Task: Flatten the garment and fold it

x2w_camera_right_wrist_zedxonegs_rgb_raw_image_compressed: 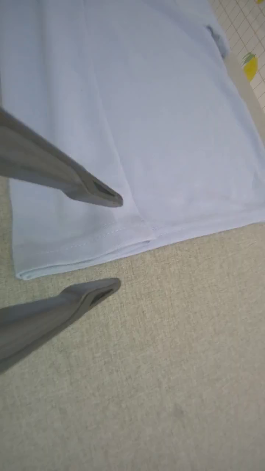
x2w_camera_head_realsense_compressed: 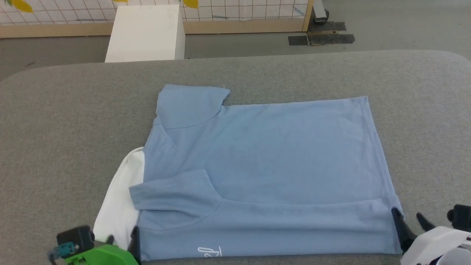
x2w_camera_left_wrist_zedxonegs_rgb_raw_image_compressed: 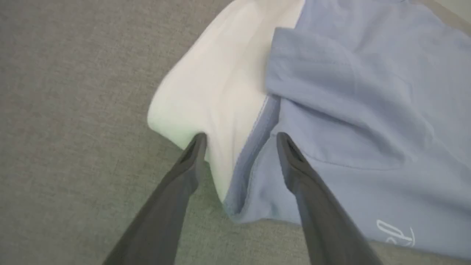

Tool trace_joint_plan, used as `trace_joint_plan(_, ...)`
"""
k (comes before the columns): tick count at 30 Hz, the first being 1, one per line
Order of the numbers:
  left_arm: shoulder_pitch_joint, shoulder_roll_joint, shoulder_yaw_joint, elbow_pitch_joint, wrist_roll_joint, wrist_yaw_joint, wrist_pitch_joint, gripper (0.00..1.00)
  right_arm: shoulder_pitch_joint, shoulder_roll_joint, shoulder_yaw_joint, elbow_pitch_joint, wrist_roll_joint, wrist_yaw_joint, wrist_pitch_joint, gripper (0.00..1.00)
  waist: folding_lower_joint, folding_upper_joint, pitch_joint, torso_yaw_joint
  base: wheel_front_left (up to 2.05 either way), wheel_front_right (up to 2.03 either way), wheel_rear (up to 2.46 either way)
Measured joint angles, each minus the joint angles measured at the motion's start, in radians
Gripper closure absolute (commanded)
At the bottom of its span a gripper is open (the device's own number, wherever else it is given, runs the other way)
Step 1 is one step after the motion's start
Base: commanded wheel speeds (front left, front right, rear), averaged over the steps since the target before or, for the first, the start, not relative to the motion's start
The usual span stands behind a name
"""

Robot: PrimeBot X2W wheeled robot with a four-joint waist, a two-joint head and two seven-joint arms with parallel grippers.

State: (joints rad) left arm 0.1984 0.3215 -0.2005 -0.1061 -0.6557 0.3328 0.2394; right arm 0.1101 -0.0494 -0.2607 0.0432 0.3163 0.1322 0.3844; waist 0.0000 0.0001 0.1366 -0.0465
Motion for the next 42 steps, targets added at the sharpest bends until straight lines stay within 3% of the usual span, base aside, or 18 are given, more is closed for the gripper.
trace_joint_plan(7,-0.140,0.061,0.012,-0.047,0.121,-0.052,-0.160,0.00,-0.023,0.000,0.072,-0.119,-0.049,0.000,-0.281,0.00,0.0000,0.0000,0.026,-0.016,0.00,0.00,0.00)
trace_joint_plan(12,-0.377,0.104,-0.033,0.018,0.206,-0.131,-0.212,0.00,-0.089,-0.026,0.139,-0.126,-0.064,0.000,-0.438,0.00,0.0000,0.0000,0.078,-0.026,0.00,0.00,0.00)
trace_joint_plan(20,-0.753,0.170,-0.085,0.248,0.238,-0.285,-0.116,0.00,-0.188,-0.080,0.239,-0.130,-0.062,0.000,-0.494,0.00,0.0001,0.0000,0.189,-0.059,0.00,0.00,0.00)
trace_joint_plan(25,-0.934,0.195,-0.101,0.388,0.226,-0.337,0.034,0.00,-0.253,-0.086,0.282,-0.131,-0.060,0.000,-0.509,0.00,0.0002,0.0000,0.258,-0.094,0.00,0.00,0.00)
trace_joint_plan(32,-1.057,0.197,-0.097,0.501,0.158,-0.326,0.295,0.00,-0.302,-0.084,0.322,-0.118,-0.050,0.000,-0.518,0.00,0.0002,0.0000,0.335,-0.156,0.00,0.00,0.00)
trace_joint_plan(42,-1.113,0.214,-0.091,0.514,0.111,-0.246,0.538,0.00,-0.337,-0.082,0.358,-0.077,-0.030,0.000,-0.534,0.00,0.0001,0.0000,0.402,-0.222,0.00,0.00,0.00)
